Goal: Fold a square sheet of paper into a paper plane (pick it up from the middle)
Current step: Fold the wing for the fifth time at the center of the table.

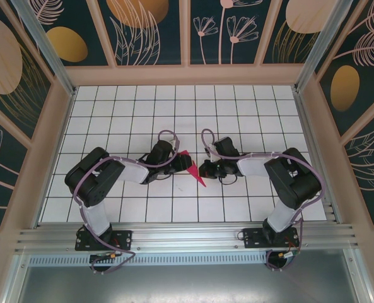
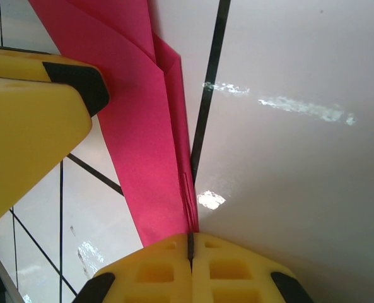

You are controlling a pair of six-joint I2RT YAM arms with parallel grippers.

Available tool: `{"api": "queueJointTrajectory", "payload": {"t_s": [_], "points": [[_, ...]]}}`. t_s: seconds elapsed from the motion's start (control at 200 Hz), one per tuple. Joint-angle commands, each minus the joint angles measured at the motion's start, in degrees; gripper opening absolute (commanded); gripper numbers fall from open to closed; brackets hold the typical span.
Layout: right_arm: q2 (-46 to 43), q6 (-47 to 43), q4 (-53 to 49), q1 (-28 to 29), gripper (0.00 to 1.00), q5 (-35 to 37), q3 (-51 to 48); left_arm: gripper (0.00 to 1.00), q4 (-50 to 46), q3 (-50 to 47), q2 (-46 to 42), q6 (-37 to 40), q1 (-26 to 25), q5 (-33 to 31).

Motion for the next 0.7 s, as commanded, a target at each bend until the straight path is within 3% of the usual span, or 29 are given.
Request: {"api": "queueJointTrajectory", "payload": {"t_s": [0.0,0.14,0.315,0.49,0.691], "points": [[6.0,-1.9,-6.0,2.1,0.00,12.3,-1.5,0.38,0.0,0.7,1.9,1.4,0.9,-0.9],[2.8,-1.5,-5.3,2.1,0.03,11.5,-1.9,0.38,-1.0,1.4,2.2,1.5,1.1,0.3],[-6.0,-0.9,-5.0,2.1,0.13,9.2,-0.5,0.38,-1.5,1.5,3.0,1.3,1.1,1.2],[-10.4,-0.5,-1.3,2.3,0.09,0.7,-0.6,0.38,-1.6,1.8,3.7,1.1,1.1,2.0],[-7.8,-0.2,0.3,2.4,0.03,-2.1,-0.5,0.37,-1.9,2.2,3.8,0.9,1.1,2.5]]}}
